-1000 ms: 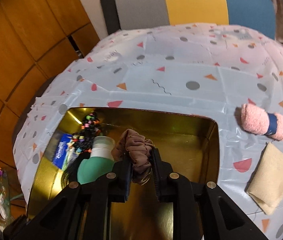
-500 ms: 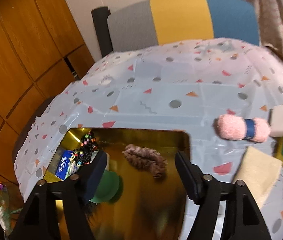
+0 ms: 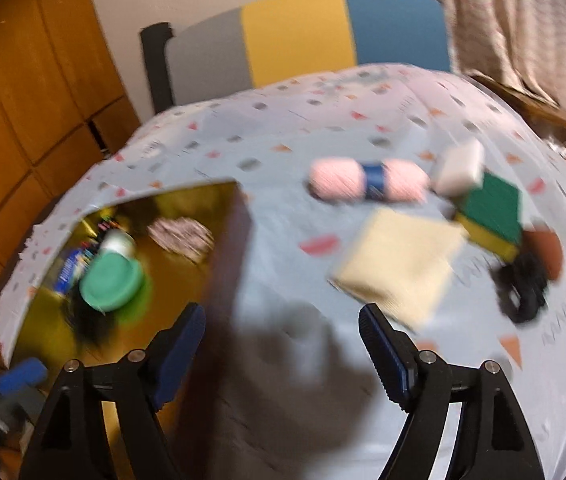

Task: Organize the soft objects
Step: 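Grasp the black scrunchie on the tablecloth with the right tool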

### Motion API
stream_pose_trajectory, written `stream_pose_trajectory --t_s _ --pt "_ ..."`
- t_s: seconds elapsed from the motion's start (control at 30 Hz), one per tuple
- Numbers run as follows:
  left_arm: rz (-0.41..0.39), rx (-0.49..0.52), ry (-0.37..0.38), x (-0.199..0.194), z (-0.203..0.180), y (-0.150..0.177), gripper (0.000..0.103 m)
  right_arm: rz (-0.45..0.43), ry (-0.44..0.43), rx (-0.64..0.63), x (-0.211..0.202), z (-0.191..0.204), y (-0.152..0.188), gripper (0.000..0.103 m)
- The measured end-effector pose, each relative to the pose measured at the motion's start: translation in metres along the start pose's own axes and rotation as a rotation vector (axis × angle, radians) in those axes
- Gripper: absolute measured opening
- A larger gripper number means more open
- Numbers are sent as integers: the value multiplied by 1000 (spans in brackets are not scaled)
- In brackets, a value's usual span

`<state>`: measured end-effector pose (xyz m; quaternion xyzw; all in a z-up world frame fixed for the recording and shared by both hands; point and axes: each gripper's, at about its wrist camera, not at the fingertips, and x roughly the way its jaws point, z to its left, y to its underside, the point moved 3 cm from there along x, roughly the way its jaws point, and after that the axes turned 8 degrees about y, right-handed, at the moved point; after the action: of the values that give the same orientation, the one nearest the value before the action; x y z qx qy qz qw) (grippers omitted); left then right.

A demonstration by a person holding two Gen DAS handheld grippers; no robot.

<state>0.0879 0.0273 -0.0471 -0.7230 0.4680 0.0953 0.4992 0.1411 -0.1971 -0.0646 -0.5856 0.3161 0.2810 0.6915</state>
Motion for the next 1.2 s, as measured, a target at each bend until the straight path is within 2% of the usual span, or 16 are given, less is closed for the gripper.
stream_pose_trajectory --t_s 0.1,0.27,0.57,0.73,0.83,0.9,1.13,1.2 --pt "11 15 17 1 -10 5 63 4 54 25 -2 -26 22 80" --pt "30 61 39 3 -32 13 64 -57 170 19 -12 -69 45 80" --pt "89 132 85 12 -71 33 64 -50 265 87 -7 -135 47 80" --pt "120 169 98 20 -92 39 64 -41 266 132 -4 -157 45 80" --pt "132 182 99 25 -103 39 63 -38 271 129 0 -167 31 80" --pt "134 186 98 27 -109 38 64 -52 258 134 5 -172 16 72" --pt "143 190 82 30 -116 38 64 -21 233 172 35 -181 -16 70" --pt "152 180 77 32 -115 39 64 -11 226 174 42 -182 -18 65"
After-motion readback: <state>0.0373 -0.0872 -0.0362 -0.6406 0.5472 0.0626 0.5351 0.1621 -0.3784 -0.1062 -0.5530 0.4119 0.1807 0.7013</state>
